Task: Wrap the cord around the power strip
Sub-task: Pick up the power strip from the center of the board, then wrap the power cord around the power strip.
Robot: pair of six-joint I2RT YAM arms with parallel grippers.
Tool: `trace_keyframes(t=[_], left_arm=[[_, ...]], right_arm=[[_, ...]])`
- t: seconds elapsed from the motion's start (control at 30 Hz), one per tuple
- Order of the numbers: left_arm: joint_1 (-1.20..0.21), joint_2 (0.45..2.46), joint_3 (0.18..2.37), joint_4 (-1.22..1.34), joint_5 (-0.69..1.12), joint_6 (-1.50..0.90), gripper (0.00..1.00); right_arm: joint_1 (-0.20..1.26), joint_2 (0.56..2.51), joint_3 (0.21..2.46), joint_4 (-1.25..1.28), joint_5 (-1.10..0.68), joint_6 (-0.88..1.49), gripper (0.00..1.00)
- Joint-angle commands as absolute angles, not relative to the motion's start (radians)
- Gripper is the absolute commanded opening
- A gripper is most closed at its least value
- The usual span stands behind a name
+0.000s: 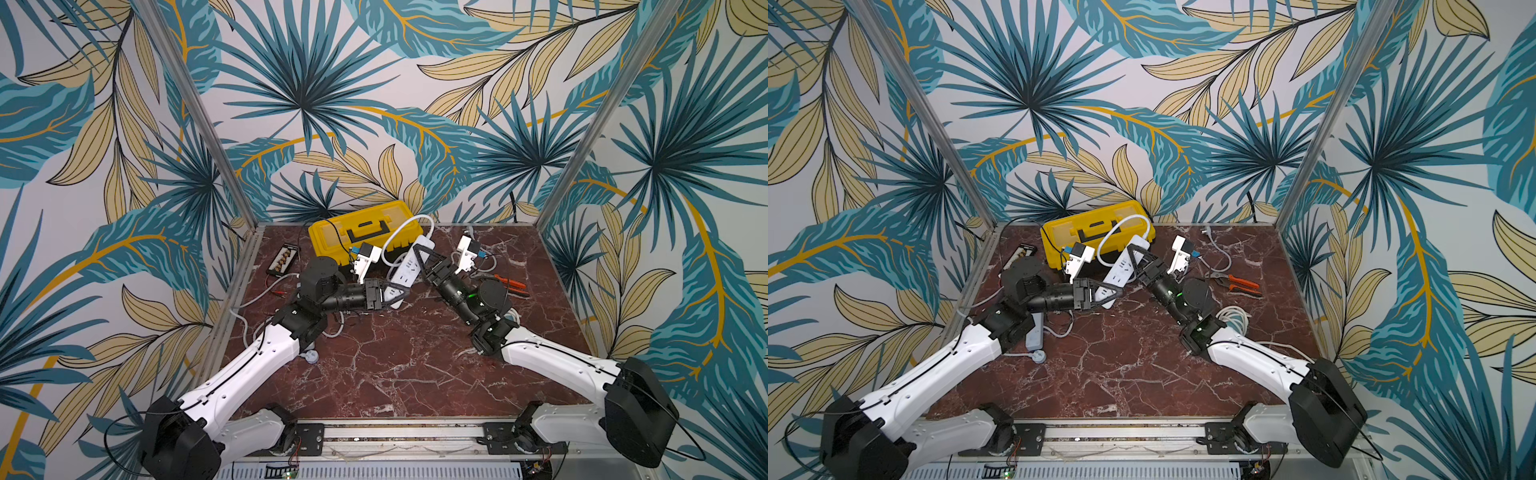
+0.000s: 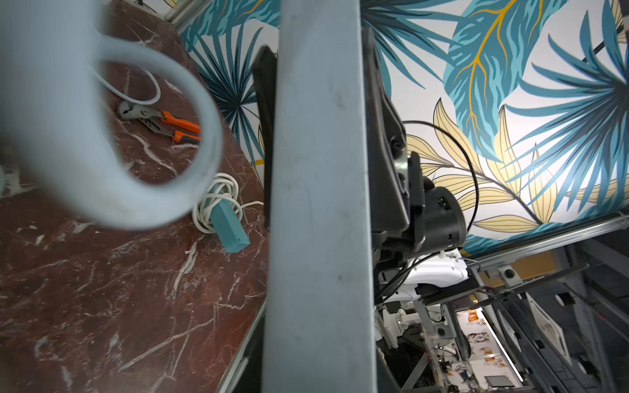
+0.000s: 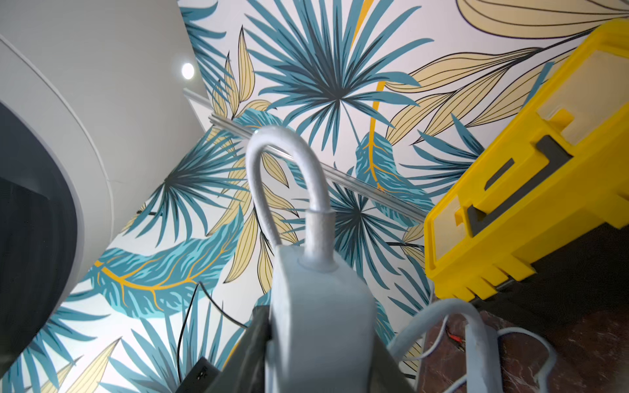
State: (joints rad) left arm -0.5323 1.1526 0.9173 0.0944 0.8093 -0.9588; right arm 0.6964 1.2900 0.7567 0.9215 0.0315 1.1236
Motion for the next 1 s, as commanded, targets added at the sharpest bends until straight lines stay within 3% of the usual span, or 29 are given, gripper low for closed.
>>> trace_keyframes(t=[0.0, 0.2, 0.3, 0.4, 0.5, 0.73, 0.97], left_arm=[[-0.519, 1.17, 0.934, 0.051, 0.721, -0.953, 0.11], [-0.518, 1.158, 0.965, 0.051, 0.71, -0.933, 0.02], [-0.52, 1.17, 1.008, 0.051, 0.756, -0.939, 0.0], [-0.52, 1.163, 1.049, 0.01, 0.764, -0.922, 0.0], [-0.52, 1.148, 1.074, -0.036, 0.756, -0.902, 0.0], [-0.529, 1.138, 1.083, -0.037, 0.768, -0.92, 0.0], [-0.529, 1.123, 1.086, -0.037, 0.772, -0.94, 0.0]], right_arm=[[0.692, 1.203, 0.709, 0.872, 0.092, 0.952, 0.6], [0.592, 1.062, 0.653, 0.472, 0.13, 0.567, 0.7], [0.592, 1.126, 0.738, 0.207, 0.136, 0.241, 0.71], [0.59, 1.231, 0.808, 0.094, 0.235, 0.027, 0.72], [0.589, 1.345, 0.867, 0.119, 0.209, -0.13, 0.72], [0.589, 1.648, 1.086, 0.191, 0.17, -0.25, 0.74], [0.596, 1.778, 1.035, 0.676, -0.027, -0.262, 0.74]])
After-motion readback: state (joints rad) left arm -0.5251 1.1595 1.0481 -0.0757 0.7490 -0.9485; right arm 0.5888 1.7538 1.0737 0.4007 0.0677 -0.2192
